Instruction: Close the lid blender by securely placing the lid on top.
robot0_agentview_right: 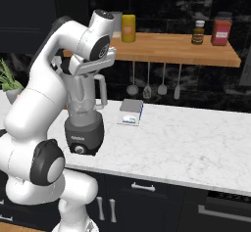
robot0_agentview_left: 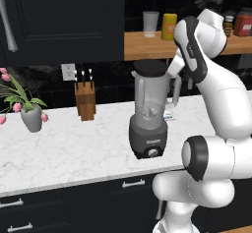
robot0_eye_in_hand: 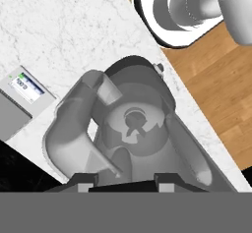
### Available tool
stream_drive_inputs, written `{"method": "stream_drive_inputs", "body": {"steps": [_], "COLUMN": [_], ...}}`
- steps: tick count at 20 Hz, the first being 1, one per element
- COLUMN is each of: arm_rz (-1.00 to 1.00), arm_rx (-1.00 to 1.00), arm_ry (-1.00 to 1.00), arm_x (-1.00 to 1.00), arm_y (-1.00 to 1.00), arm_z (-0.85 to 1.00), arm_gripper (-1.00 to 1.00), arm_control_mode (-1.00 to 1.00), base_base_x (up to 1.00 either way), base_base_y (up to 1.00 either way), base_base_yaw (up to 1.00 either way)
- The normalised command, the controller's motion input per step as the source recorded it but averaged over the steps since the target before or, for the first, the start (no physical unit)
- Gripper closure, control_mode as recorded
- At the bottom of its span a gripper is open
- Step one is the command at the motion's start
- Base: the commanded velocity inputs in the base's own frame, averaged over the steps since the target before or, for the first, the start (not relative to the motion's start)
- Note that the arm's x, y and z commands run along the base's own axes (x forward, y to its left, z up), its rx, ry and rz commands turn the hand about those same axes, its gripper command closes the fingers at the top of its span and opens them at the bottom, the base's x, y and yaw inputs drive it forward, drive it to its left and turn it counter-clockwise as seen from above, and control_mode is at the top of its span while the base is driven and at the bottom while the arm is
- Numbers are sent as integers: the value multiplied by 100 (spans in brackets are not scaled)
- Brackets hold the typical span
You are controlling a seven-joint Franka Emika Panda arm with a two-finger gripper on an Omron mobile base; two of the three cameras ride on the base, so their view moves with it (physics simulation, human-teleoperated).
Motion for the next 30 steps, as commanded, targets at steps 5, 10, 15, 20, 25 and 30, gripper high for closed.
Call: {"method": "stream_drive_inputs", "body": {"steps": [5,10,15,20,25,30], "arm_rz": [0,0,0,-2,0,0], "arm_rx": [0,0,0,0,0,-1], "arm_ry": [0,0,0,0,1,7], "arm_x": [-22,-27,-14,0,-3,-8], "arm_y": [7,16,6,0,0,1], "arm_z": [0,0,0,0,0,0], "arm_gripper": [100,100,100,100,100,100], "arm_control_mode": [-100,-100,-100,-100,-100,-100], "base_base_x": [0,0,0,0,0,0], "base_base_y": [0,0,0,0,0,0], "base_base_yaw": [0,0,0,0,0,0]}}
